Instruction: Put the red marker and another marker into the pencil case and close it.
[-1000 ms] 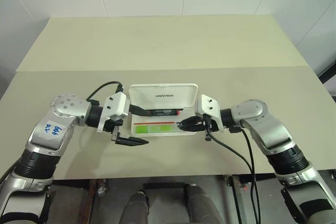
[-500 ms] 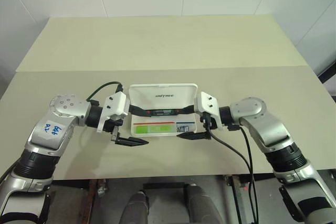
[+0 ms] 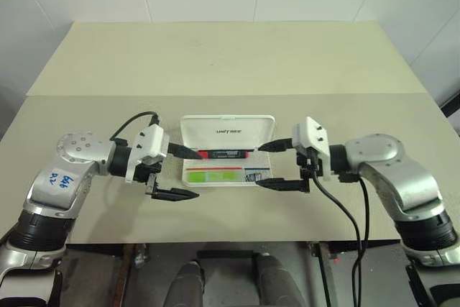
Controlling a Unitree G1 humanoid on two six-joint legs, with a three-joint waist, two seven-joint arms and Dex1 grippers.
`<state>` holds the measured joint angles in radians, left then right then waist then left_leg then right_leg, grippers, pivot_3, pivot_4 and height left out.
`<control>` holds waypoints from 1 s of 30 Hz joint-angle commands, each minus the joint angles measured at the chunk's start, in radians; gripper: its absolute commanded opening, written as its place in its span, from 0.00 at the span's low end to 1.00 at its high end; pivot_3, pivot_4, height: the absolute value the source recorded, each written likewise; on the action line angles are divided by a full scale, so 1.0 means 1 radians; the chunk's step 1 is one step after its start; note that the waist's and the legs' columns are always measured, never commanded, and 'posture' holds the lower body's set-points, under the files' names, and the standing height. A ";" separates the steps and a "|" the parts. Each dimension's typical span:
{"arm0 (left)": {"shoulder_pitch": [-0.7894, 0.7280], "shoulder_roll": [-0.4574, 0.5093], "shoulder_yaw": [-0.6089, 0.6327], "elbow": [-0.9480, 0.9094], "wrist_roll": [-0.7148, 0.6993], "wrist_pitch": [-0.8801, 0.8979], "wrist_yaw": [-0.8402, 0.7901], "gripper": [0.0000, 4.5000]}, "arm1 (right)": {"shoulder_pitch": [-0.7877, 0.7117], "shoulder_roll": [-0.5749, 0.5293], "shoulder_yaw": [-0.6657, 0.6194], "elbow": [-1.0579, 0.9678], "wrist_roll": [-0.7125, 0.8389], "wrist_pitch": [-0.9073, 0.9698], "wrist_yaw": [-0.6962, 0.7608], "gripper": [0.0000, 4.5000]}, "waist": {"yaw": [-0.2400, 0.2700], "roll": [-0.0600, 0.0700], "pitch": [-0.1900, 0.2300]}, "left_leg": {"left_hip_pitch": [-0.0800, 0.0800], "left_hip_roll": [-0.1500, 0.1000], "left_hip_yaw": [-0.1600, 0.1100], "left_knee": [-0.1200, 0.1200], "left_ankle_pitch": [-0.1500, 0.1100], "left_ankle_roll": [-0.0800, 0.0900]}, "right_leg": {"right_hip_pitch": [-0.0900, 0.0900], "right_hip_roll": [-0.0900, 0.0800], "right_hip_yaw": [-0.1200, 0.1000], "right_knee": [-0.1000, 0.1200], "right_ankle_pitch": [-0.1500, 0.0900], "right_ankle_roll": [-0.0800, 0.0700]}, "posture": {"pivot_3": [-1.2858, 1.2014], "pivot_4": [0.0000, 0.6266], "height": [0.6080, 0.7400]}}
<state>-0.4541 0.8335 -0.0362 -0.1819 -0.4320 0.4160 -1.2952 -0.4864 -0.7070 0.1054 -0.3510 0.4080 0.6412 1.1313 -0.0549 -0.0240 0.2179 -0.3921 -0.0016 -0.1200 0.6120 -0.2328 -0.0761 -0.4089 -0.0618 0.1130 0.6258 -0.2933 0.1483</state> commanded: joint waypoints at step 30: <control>0.364 -0.075 0.209 -0.363 -0.170 0.116 0.323 1.00 | 0.334 -0.110 -0.338 -0.302 0.092 0.015 -0.279 0.95 | 0.006 -0.001 -0.001 | -0.001 0.001 0.001 -0.001 -0.001 0.001 | 0.001 0.000 0.001 -0.006 -0.001 -0.001 | 0.52 0.24 1.00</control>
<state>-0.1002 0.7569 0.1440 -0.5012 -0.5835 0.5314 -0.9888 -0.1596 -0.8026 -0.2024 -0.6045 0.4933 0.6803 0.8601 -0.0492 -0.0255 0.2170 -0.3929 -0.0009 -0.1183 0.6116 -0.2338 -0.0750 -0.4076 -0.0620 0.1141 0.6198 -0.2952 0.1447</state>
